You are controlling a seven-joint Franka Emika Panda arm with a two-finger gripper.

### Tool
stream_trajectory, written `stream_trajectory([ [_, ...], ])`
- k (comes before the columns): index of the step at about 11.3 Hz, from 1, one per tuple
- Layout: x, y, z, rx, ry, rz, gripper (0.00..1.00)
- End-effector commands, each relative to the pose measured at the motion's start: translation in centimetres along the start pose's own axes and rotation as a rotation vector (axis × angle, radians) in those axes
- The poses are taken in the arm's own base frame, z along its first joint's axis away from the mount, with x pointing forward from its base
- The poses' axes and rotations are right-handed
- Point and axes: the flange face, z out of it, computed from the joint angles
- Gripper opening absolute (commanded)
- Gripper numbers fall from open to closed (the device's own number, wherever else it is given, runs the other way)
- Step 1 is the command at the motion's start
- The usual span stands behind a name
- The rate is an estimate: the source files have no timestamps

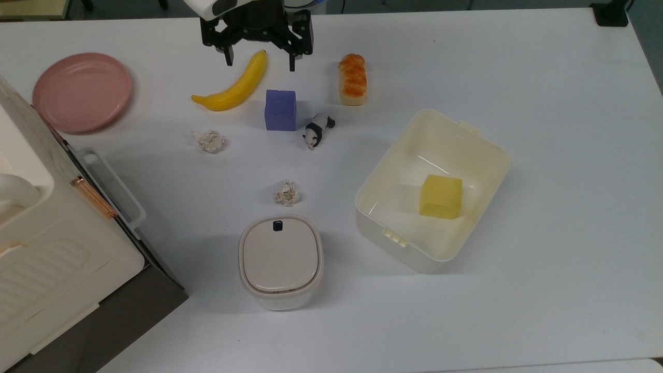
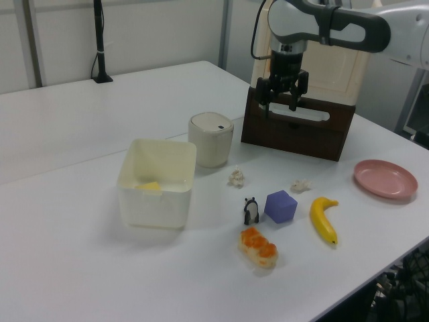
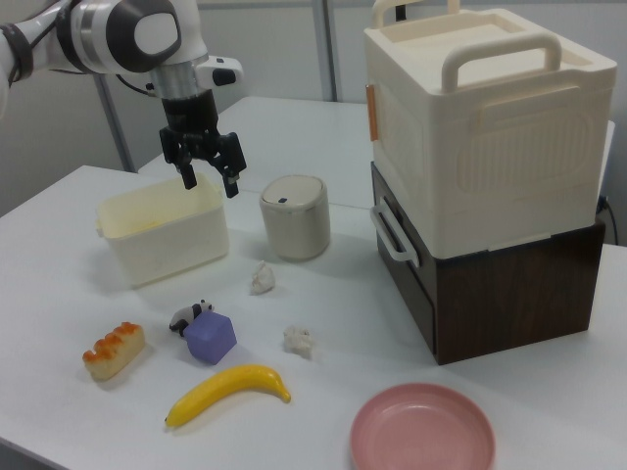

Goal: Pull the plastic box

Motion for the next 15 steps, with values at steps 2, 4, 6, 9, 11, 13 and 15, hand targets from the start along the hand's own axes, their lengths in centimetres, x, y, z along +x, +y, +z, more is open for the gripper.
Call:
stream_trajectory([
  [2,-0.6,0.65,0.47,-0.015,-0.01,-0.014,1.0],
  [4,-0.34,0.85,0.4,-0.018,0.008,-0.012,1.0],
  [6,-0.23,0.76,0.3,-0.018,0.019,-0.012,1.0],
  [9,-0.18,0.75,0.64,-0.02,0.012,-0.012,1.0],
  [11,-0.28,0.76,0.66,-0.02,0.007,-0.012,1.0],
  [13,-0.27,0.66,0.97,-0.022,0.001,-0.016,1.0],
  [15,-0.28,0.56,1.1,-0.022,0.0,-0.019,1.0],
])
